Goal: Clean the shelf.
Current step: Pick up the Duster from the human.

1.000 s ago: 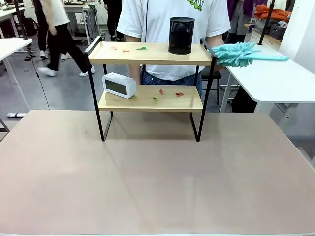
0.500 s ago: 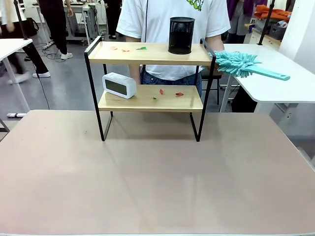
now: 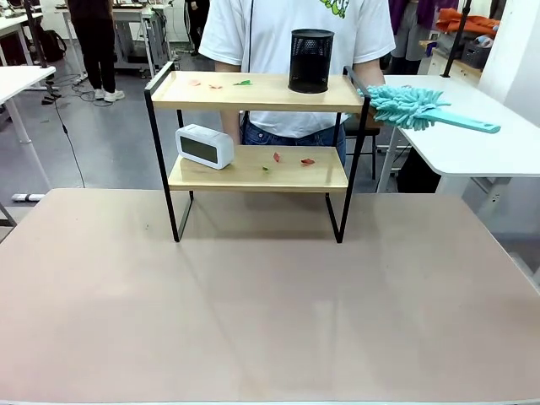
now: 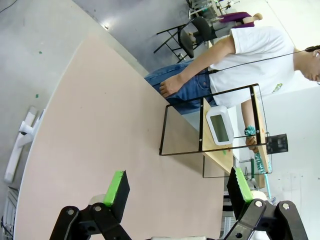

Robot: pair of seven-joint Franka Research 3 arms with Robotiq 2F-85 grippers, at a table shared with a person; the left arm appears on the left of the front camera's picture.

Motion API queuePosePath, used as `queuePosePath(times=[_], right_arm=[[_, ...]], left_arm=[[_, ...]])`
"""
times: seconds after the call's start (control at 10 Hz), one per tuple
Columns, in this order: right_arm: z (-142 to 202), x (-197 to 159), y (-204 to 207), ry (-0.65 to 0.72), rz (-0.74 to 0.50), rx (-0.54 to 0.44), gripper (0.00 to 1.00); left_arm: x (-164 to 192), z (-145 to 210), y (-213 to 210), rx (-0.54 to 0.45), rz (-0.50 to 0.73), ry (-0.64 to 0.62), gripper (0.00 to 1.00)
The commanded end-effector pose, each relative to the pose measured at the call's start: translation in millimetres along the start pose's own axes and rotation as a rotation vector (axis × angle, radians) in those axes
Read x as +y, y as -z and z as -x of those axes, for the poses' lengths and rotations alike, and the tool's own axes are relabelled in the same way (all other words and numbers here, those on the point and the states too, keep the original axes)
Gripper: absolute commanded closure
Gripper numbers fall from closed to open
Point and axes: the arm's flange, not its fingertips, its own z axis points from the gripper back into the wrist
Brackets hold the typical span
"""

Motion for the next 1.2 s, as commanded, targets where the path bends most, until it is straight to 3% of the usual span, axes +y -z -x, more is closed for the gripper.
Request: queuePosePath(times=[0.0,0.2,0.5,0.8,1.1], right_arm=[[-33.0,5.2,45.6,0.047,-0.015,0.096,0.00],[-50.7,10.7,92.2,0.113,-0.048,0.213,0.00],[-61.9,9.1,154.3,0.237,-0.026,0.245,0.00],[-68.4,9.1,181.3,0.362,-0.076,0.229,0.00],[-75.2,4.0,188.7,0.383,-0.044,0.226,0.00]], left_arm=[[0.5,-1.1,-0.5,-0.008,0.021,0.021,0.00],[0.5,-1.1,-0.5,-0.008,0.021,0.021,0.00],[0.5,-1.1,-0.5,-0.008,0.021,0.021,0.00],[0.5,-1.1,-0.5,-0.008,0.021,0.021,0.00],[0.5,-1.1,-0.5,-0.008,0.021,0.021,0.00]])
